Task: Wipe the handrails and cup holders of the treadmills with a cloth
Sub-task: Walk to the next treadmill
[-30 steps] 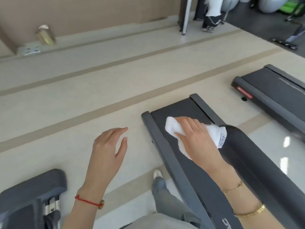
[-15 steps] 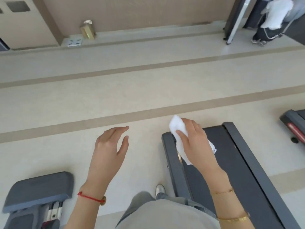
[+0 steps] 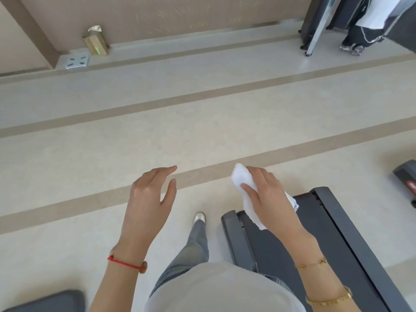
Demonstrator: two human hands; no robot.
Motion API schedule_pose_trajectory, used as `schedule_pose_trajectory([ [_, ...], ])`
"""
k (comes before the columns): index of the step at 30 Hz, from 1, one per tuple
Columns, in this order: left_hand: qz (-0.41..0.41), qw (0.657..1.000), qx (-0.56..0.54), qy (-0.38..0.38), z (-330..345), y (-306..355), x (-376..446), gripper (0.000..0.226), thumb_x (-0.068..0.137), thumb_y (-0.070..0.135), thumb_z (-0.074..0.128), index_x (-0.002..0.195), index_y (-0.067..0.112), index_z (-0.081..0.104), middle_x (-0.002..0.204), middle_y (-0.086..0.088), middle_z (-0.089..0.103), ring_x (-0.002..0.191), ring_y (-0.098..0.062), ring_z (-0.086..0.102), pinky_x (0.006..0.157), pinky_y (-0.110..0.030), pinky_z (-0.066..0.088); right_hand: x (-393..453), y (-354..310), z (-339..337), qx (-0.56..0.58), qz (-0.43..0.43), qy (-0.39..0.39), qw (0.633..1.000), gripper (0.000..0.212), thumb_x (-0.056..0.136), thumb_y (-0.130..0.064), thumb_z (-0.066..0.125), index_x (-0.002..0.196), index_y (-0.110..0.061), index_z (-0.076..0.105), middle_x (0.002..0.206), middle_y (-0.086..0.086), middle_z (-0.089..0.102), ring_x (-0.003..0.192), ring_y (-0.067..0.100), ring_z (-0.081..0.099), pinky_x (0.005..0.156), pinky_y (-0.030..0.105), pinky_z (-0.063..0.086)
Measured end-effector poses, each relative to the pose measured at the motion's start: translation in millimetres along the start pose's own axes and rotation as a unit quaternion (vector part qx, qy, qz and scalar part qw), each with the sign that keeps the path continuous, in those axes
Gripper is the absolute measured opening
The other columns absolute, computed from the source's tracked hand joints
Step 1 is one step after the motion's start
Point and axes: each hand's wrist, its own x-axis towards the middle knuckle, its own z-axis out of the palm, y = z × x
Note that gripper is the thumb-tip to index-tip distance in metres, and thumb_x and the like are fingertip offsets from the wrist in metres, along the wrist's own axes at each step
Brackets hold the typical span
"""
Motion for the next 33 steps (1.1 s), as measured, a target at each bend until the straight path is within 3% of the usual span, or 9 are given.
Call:
schedule_pose_trajectory([
  [8,0.116,0.989,-0.006,-0.095,33,-12,208,0.029,0.097,0.015,0.056,0.124,0.016,0.064,0.118,0.001,0.066,0.109,-0.020,0.061,0.099,-0.045,0.045,137,24,-8,0.008,0.124,0.047,0.991,0.028,0.099,-0.017,0.049,0.124,-0.008,0.053,0.113,0.005,0.058,0.097,0.025,0.052,0.084,0.032,0.038],
  [14,0.199,0.965,-0.035,-0.169,82,10,320,0.028,0.097,0.017,0.055,0.124,0.018,0.064,0.118,0.005,0.065,0.111,-0.016,0.059,0.102,-0.040,0.043,186,56,-21,0.013,0.232,0.086,0.969,0.030,0.100,-0.019,0.046,0.128,-0.011,0.052,0.117,0.003,0.058,0.100,0.023,0.050,0.083,0.024,0.030],
  [17,0.242,0.946,-0.042,-0.213,118,32,367,0.028,0.097,0.016,0.056,0.124,0.017,0.065,0.119,0.005,0.066,0.111,-0.015,0.059,0.102,-0.039,0.043,202,80,-27,0.019,0.287,0.114,0.951,0.029,0.101,-0.019,0.046,0.128,-0.012,0.052,0.116,0.001,0.057,0.100,0.022,0.049,0.087,0.027,0.034],
  [24,0.336,0.897,-0.069,-0.279,214,119,462,0.028,0.097,0.017,0.055,0.124,0.017,0.064,0.120,0.005,0.065,0.113,-0.014,0.057,0.103,-0.039,0.043,236,163,-54,0.025,0.393,0.176,0.902,0.027,0.100,-0.021,0.047,0.126,-0.013,0.052,0.111,-0.001,0.056,0.097,0.021,0.048,0.085,0.025,0.031],
  [33,0.407,0.848,-0.121,-0.317,348,286,556,0.029,0.098,0.020,0.054,0.125,0.019,0.064,0.122,0.006,0.064,0.115,-0.014,0.057,0.104,-0.043,0.043,274,311,-140,0.005,0.471,0.233,0.851,0.025,0.100,-0.022,0.045,0.124,-0.017,0.050,0.113,-0.004,0.055,0.095,0.015,0.043,0.077,0.021,0.024],
])
